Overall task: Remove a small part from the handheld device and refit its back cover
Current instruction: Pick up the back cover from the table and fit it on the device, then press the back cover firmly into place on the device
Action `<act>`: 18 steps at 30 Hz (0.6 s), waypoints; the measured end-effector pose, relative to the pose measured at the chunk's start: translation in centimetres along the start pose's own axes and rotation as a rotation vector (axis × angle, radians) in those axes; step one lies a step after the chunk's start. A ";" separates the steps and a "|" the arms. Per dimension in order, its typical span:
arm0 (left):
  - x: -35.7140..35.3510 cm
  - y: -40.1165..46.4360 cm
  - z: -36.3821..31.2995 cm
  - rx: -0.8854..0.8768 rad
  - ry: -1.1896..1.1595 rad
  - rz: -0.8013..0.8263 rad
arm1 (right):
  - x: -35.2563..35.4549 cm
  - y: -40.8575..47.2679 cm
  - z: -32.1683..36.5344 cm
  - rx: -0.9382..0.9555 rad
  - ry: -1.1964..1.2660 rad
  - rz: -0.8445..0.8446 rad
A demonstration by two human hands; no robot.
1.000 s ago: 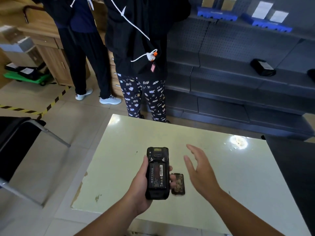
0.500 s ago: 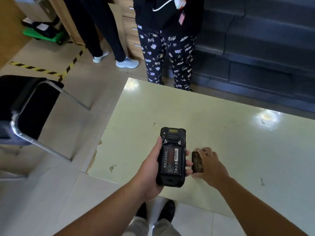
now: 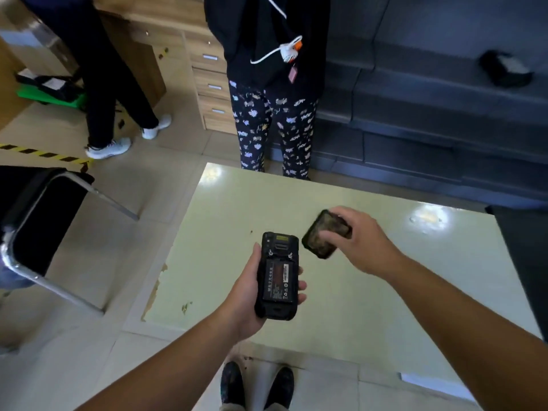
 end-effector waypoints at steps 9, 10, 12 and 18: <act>-3.6 -1.8 -2.7 -0.088 0.037 0.178 | 0.7 -2.5 10.3 0.186 0.088 0.410; -3.7 -1.9 -2.8 -0.091 0.040 0.181 | 0.7 -2.5 10.4 0.193 0.087 0.405; -3.7 -2.0 -3.1 -0.104 0.033 0.179 | 0.7 -2.4 10.4 0.212 0.080 0.398; -3.1 -2.6 -2.7 -0.128 0.003 0.137 | 0.1 -3.0 10.4 0.204 0.085 0.426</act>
Point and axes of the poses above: each hand's wrist, its own y-axis towards the middle knuckle, its own x-axis out of the back of the hand, z = x × y, the point moved 1 cm from there along y, towards the middle knuckle, and after that the axes turned 8 degrees about y, right-handed, at the moved point
